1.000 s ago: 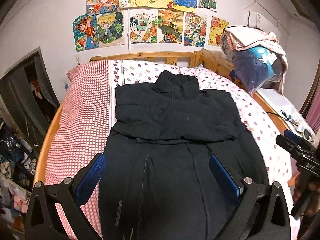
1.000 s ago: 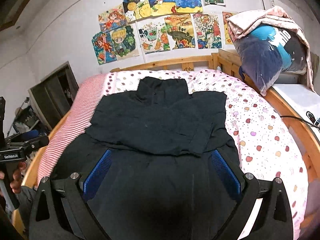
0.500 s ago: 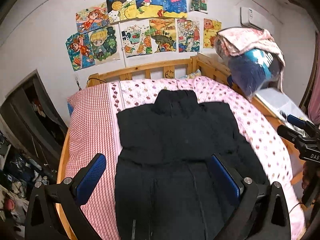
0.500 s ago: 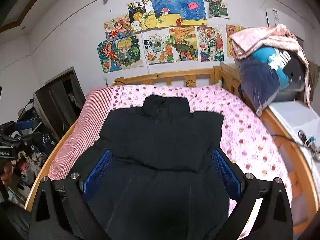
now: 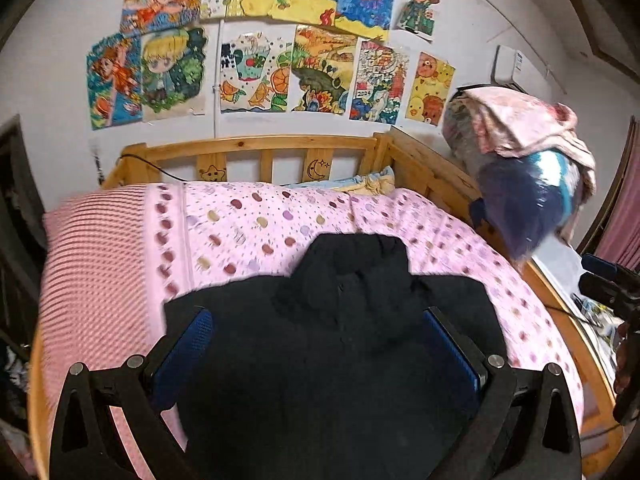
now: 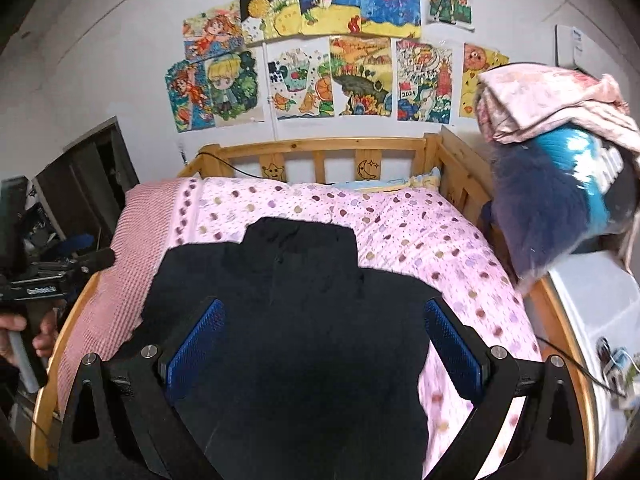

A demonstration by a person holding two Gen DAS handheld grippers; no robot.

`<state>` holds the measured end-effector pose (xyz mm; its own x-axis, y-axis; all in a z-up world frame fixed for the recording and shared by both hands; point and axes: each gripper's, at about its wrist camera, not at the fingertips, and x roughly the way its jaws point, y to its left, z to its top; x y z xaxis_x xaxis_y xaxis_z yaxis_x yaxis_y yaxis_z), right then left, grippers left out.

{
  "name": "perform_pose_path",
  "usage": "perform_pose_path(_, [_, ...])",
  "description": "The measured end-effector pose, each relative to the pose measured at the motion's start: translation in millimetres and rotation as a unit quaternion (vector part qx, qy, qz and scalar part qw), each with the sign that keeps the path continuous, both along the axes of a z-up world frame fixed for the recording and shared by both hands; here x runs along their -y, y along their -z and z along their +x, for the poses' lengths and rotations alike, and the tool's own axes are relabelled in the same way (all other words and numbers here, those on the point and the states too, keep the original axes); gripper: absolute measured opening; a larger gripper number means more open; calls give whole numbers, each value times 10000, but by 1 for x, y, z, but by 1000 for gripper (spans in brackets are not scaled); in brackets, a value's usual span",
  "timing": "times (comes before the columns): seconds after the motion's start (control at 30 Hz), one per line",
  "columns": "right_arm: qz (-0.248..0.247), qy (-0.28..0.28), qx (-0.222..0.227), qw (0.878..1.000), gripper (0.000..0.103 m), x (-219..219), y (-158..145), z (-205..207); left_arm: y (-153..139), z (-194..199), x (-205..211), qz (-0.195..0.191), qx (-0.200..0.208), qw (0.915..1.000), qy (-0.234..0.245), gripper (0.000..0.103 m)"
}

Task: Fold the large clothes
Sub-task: 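Move both grippers down to the collar end of the black jacket, then grasp the collar end of the jacket with both grippers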

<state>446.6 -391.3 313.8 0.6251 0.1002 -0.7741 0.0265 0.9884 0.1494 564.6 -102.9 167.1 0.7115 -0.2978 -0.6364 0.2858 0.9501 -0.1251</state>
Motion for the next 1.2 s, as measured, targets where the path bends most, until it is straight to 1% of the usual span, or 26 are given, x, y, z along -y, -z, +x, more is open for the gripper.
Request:
perform_pose_path(0.07, [125, -67, -27, 9999, 98, -1, 19, 32, 21, 34, 2, -17, 48, 10000, 37, 103])
perform_pose_path(0.17, [134, -272, -108, 9995, 98, -13, 53, 81, 49, 80, 5, -24, 130, 9999, 12, 103])
perform_pose_path(0.2, [164, -313, -141, 9993, 98, -17, 62, 91, 58, 93, 8, -75, 114, 9999, 62, 103])
perform_pose_path(0.23, [217, -337, -197, 9990, 98, -19, 78, 108, 68, 108, 13, -125, 94, 9997, 183, 103])
perform_pose_path(0.3, [378, -339, -347, 9981, 98, -23, 105, 135, 82, 125, 23, -98, 133, 9993, 341, 103])
perform_pose_path(0.37, [534, -286, -489, 9970, 98, -25, 136, 162, 95, 140, 32, -62, 166, 9991, 396, 103])
perform_pose_path(0.43, [644, -186, -561, 9962, 98, -25, 158, 180, 108, 162, 38, -182, 52, 9991, 373, 103])
perform_pose_path(0.47, [715, -122, -612, 9955, 97, -24, 171, 190, 113, 170, 39, -265, -22, 9990, 357, 98])
perform_pose_path(0.5, [753, -82, -674, 9948, 97, -22, 179, 196, 118, 179, 39, -386, -126, 9986, 352, 88])
perform_pose_path(0.53, [790, -17, -735, 9942, 94, -20, 191, 206, 122, 187, 39, -509, -214, 9979, 352, 83])
perform_pose_path(0.57, [829, 14, -778, 9935, 87, -19, 201, 213, 126, 195, 38, -639, -271, 9971, 311, 72])
perform_pose_path(0.6, [872, 31, -837, 9927, 82, -17, 208, 219, 130, 201, 37, -758, -313, 9962, 284, 64])
perform_pose_path(0.63, [943, 43, -912, 9913, 71, -16, 217, 226, 134, 206, 36, -908, -400, 9946, 289, 63])
perform_pose_path(0.67, [1005, 53, -951, 9904, 61, -13, 225, 231, 137, 208, 36, -976, -464, 9936, 331, 57])
perform_pose_path(0.7, [1110, 58, -1004, 9887, 58, -13, 233, 236, 140, 210, 37, -998, -532, 9928, 384, 48])
perform_pose_path(0.73, [1218, 19, -1046, 9870, 56, -14, 238, 239, 142, 210, 40, -959, -588, 9927, 427, 42])
perform_pose_path(0.77, [1273, -31, -1083, 9859, 56, -15, 243, 241, 144, 210, 43, -889, -639, 9930, 454, 25])
perform_pose_path(0.8, [1295, -130, -1147, 9848, 56, -19, 247, 243, 144, 208, 45, -875, -679, 9927, 480, 10])
perform_pose_path(0.83, [1237, -225, -1219, 9846, 56, -25, 250, 245, 143, 205, 45, -882, -702, 9926, 448, 10])
perform_pose_path(0.9, [1027, -361, -1340, 9850, 39, -35, 255, 248, 138, 197, 44, -850, -656, 9937, 337, 8])
perform_pose_path(0.93, [887, -362, -1400, 9855, 19, -39, 256, 248, 133, 189, 43, -800, -623, 9945, 263, 8])
perform_pose_path(0.97, [851, -306, -1340, 9869, 11, -41, 253, 244, 130, 183, 41, -760, -597, 9951, 224, 7])
perform_pose_path(1.03, [1058, -245, -1078, 9882, 10, -36, 243, 233, 121, 166, 37, -649, -512, 9964, 161, 7])
perform_pose_path(1.1, [1124, -223, -803, 9902, 9, -30, 229, 215, 111, 144, 34, -507, -409, 9978, 134, 6])
perform_pose_path(1.2, [1156, -287, -544, 9914, 8, -19, 209, 183, 103, 117, 30, -268, -491, 9984, 20, 6])
